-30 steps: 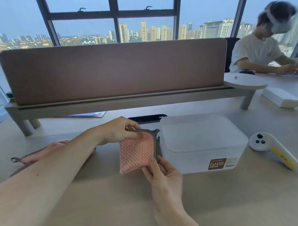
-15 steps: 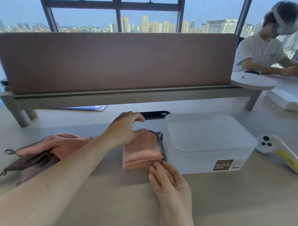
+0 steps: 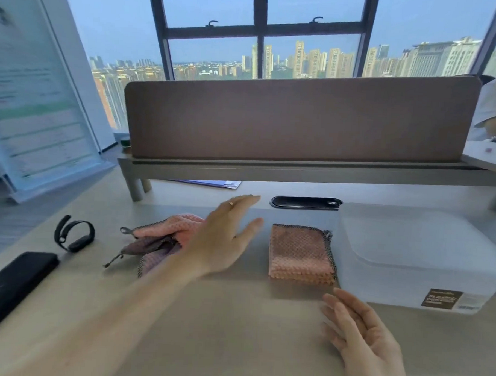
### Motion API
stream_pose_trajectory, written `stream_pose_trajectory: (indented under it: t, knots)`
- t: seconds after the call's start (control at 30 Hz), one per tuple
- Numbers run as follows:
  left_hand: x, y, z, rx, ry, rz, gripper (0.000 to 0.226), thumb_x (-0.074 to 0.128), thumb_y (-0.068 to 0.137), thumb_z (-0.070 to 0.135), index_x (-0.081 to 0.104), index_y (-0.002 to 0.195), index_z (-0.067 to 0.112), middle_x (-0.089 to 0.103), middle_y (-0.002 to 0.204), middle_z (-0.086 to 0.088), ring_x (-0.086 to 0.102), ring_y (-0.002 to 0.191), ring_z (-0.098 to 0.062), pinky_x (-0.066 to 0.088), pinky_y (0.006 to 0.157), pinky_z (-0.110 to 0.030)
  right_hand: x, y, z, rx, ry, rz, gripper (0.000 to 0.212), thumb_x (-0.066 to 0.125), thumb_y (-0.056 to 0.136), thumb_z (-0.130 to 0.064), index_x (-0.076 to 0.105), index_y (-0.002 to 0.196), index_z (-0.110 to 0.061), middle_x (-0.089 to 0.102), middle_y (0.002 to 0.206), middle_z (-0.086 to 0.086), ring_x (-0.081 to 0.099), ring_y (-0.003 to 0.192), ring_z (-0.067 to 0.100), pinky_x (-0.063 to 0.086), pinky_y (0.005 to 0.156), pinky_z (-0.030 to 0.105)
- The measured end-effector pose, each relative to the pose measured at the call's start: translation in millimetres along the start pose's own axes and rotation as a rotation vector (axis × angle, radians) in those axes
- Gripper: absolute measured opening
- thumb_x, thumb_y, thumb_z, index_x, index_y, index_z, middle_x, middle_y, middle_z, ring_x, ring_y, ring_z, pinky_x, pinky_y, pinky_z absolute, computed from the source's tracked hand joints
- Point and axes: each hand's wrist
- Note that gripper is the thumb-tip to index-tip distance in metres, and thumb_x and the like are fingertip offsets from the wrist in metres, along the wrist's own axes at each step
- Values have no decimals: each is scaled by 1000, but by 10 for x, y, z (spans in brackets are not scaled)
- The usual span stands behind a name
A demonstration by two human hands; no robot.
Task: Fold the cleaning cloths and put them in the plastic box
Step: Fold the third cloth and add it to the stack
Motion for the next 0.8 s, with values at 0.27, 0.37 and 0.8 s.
stream_pose_trajectory:
  t: [0.27,0.37,0.8]
  knots:
    - [-744,-385,-966,-189,376,-24,7,68,91,18,73,94,20,67,88,19,68,93,-20,47,69,-27,175,-230,50,-45,-251,-228,19,59,95,2,74,98,-9,80,86,8,76,75,11,58,65,19]
    - [-857,-359,-872,-171,305,129,12,64,91,14,68,89,25,71,91,6,68,91,-21,54,79,-37,348,-254,-68,-133,-359,-296,18,61,96,-1,74,98,-14,80,86,0,75,84,16,56,68,18]
    - [-1313,-713,734,76,-354,-63,19,56,104,36,65,102,20,68,73,3,55,62,-7,44,57,-21,912,-310,-1186,152,-564,-765,52,74,64,-66,75,102,-31,77,98,-1,76,90,19,59,93,43]
Point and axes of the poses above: each hand's wrist, its own y-axis towards the middle knuckle, its own x-axis out of the palm, z = x × y
